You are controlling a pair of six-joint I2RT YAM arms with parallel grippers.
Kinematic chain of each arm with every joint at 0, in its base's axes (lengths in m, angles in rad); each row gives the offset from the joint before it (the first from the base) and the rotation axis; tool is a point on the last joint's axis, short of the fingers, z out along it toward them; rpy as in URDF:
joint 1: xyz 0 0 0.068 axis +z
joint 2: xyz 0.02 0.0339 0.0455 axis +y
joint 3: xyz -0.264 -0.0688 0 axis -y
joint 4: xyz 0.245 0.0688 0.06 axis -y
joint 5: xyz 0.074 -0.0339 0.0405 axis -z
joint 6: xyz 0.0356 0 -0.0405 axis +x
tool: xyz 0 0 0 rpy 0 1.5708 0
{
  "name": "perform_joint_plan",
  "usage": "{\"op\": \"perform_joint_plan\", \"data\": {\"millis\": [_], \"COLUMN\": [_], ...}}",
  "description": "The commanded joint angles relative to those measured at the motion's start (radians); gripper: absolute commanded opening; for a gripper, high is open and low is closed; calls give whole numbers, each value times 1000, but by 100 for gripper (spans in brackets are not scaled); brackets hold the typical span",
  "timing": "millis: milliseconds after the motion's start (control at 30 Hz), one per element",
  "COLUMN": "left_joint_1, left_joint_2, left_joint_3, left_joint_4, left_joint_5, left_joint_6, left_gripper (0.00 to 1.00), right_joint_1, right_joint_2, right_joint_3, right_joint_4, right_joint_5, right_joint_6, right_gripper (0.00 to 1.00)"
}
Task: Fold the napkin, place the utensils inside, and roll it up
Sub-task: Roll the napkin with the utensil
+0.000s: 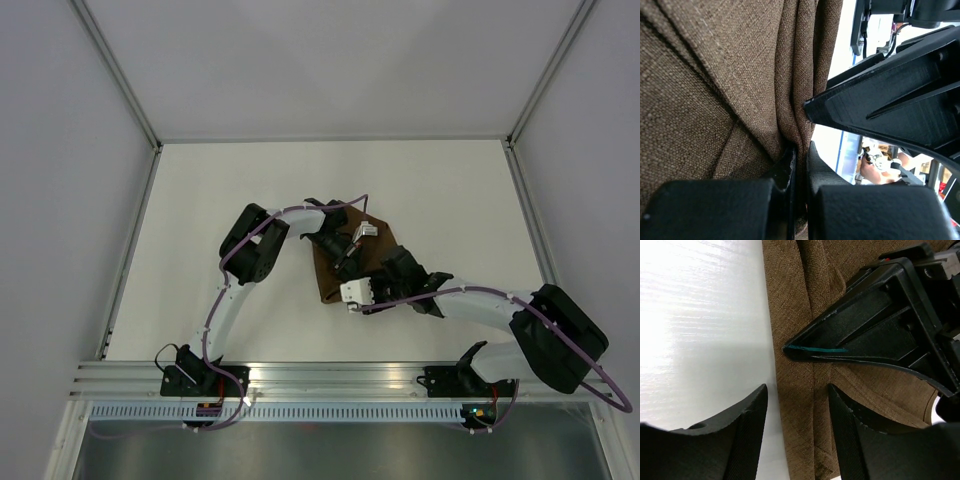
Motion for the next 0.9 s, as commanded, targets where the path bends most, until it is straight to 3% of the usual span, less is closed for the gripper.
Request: {"op": "perform_joint_plan", "data": {"millis": [0, 500, 800, 867], "left_joint_1": [11, 22, 26, 26], "left_joint_2": [55, 59, 15, 3], "left_joint_3": [1, 22, 37, 37], "left_joint_4": [-6, -26, -26, -18], "left_joint_5": [-124, -110, -120, -132], "left_joint_6": [23, 43, 40, 29], "left_gripper": [2, 2, 22, 26], "right_joint_1": [7, 5, -22, -32], "right_joint_2": [40, 186, 261, 275], "right_joint_3": [24, 136, 196, 225], "right_joint_4": [-47, -287, -397, -420], "right_joint_5": [7, -63, -106, -128], "right_joint_6": [-34, -67, -51, -48], "right_gripper": [57, 39, 20, 20]}}
